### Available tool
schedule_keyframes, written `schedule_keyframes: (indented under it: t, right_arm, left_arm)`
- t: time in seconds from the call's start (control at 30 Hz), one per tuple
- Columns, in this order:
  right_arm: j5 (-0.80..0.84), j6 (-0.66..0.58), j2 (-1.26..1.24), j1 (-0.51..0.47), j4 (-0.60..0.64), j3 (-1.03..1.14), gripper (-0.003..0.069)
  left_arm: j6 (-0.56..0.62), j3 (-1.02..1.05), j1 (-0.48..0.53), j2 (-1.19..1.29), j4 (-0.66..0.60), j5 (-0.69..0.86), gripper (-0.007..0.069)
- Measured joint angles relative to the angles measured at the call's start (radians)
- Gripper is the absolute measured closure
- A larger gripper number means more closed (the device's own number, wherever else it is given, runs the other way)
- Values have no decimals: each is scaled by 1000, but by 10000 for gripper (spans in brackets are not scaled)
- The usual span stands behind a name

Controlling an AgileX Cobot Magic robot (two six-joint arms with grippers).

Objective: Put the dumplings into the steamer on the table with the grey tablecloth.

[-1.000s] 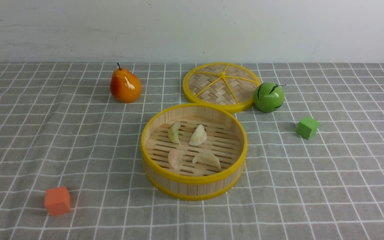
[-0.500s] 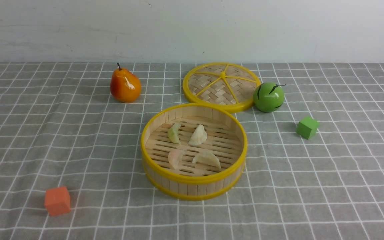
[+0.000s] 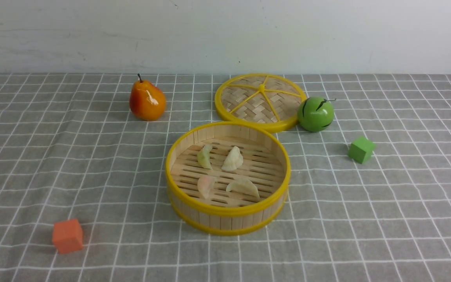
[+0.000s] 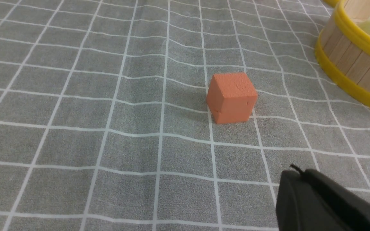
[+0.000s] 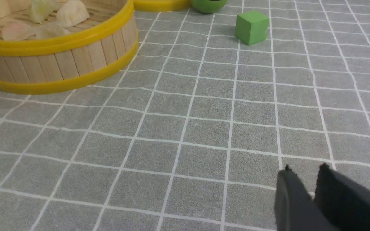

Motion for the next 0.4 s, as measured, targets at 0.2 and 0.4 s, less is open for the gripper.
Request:
schedule_keyframes:
  t: [0.2, 0.4]
  right_arm:
    - [0, 0, 0, 0, 0, 0, 524]
    - [0, 0, 0, 0, 0, 0, 517]
  left_arm:
    - [0, 0, 0, 0, 0, 0, 636]
    - [0, 0, 0, 0, 0, 0, 631]
